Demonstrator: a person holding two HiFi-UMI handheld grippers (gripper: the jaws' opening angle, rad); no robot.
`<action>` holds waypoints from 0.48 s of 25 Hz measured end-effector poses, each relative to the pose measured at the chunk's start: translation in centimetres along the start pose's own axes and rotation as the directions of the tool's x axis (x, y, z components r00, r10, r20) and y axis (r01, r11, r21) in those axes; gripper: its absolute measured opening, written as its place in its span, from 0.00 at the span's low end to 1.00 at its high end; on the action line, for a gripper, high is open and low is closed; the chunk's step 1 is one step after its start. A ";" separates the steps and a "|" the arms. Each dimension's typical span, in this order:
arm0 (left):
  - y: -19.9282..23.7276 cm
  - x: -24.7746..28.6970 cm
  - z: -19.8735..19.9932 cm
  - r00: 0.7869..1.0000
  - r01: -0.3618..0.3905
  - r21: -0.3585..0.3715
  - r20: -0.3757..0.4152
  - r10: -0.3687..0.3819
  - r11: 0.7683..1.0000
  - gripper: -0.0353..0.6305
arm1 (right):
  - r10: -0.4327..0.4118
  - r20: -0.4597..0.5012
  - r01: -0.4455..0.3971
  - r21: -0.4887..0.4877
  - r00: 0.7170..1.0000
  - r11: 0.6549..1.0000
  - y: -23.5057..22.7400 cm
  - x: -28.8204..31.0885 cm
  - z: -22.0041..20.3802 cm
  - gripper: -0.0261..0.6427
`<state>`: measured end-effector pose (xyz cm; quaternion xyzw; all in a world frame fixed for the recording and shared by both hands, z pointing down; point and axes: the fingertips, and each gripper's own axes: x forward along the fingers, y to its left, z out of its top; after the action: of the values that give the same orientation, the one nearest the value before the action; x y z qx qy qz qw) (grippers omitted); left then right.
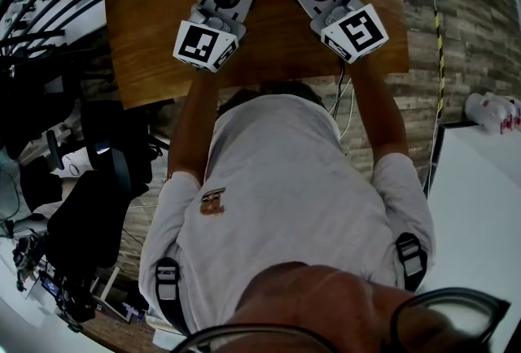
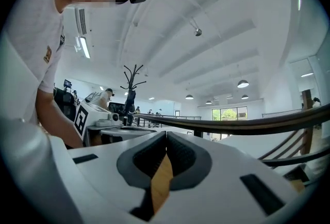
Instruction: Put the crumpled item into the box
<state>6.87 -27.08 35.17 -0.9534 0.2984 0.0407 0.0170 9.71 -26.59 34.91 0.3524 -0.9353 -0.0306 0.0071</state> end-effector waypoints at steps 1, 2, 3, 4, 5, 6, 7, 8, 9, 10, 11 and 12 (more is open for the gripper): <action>-0.3 -0.2 0.2 1.000 0.006 0.000 0.003 -0.006 1.000 0.08 | 0.001 0.013 -0.001 0.008 1.000 1.000 0.3 -0.2 0.3 0.09; -0.5 -0.3 0.4 1.000 0.013 0.000 0.006 -0.013 1.000 0.08 | 0.001 0.026 -0.001 0.018 1.000 1.000 0.6 -0.4 0.5 0.09; -0.7 -0.5 0.6 1.000 0.019 -0.001 0.010 -0.019 1.000 0.08 | 0.001 0.039 -0.002 0.030 0.999 1.000 0.9 -0.6 0.8 0.09; -0.8 -0.8 0.8 1.000 0.024 -0.003 0.014 -0.024 1.000 0.08 | -0.001 0.051 -0.001 0.041 0.999 0.999 1.2 -0.7 1.0 0.09; -0.8 -1.1 1.0 1.000 0.026 -0.005 0.018 -0.026 1.000 0.08 | -0.005 0.063 0.001 0.052 0.998 0.999 1.5 -0.8 1.2 0.09; -0.9 -1.3 1.2 0.999 0.027 -0.007 0.022 -0.027 1.000 0.08 | -0.009 0.075 0.004 0.063 0.997 0.998 1.8 -1.0 1.4 0.09; -0.9 -1.6 1.3 0.999 0.027 -0.007 0.025 -0.027 1.000 0.08 | -0.014 0.086 0.008 0.074 0.996 0.997 2.0 -1.2 1.4 0.09; -0.9 -1.8 1.4 0.999 0.027 -0.007 0.028 -0.027 1.000 0.08 | -0.019 0.094 0.011 0.086 0.995 0.996 2.2 -1.3 1.4 0.09; -0.9 -2.0 1.5 0.999 0.027 -0.008 0.030 -0.026 1.000 0.08 | -0.024 0.100 0.014 0.096 0.995 0.995 2.3 -1.5 1.4 0.09; -0.9 -2.2 1.5 0.999 0.026 -0.009 0.033 -0.026 1.000 0.08 | -0.027 0.102 0.017 0.104 0.994 0.994 2.5 -1.6 1.2 0.09; -1.0 -2.3 1.5 0.999 0.027 -0.011 0.035 -0.026 1.000 0.08 | -0.029 0.102 0.018 0.107 0.994 0.994 2.7 -1.7 1.2 0.09; -1.0 -2.4 1.5 0.999 0.028 -0.013 0.036 -0.028 1.000 0.08 | -0.029 0.100 0.018 0.106 0.995 0.994 2.8 -1.7 1.1 0.09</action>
<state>5.40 -24.79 33.86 -0.9567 0.2843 0.0596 0.0167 9.10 -23.29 34.03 0.3611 -0.9306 0.0005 -0.0595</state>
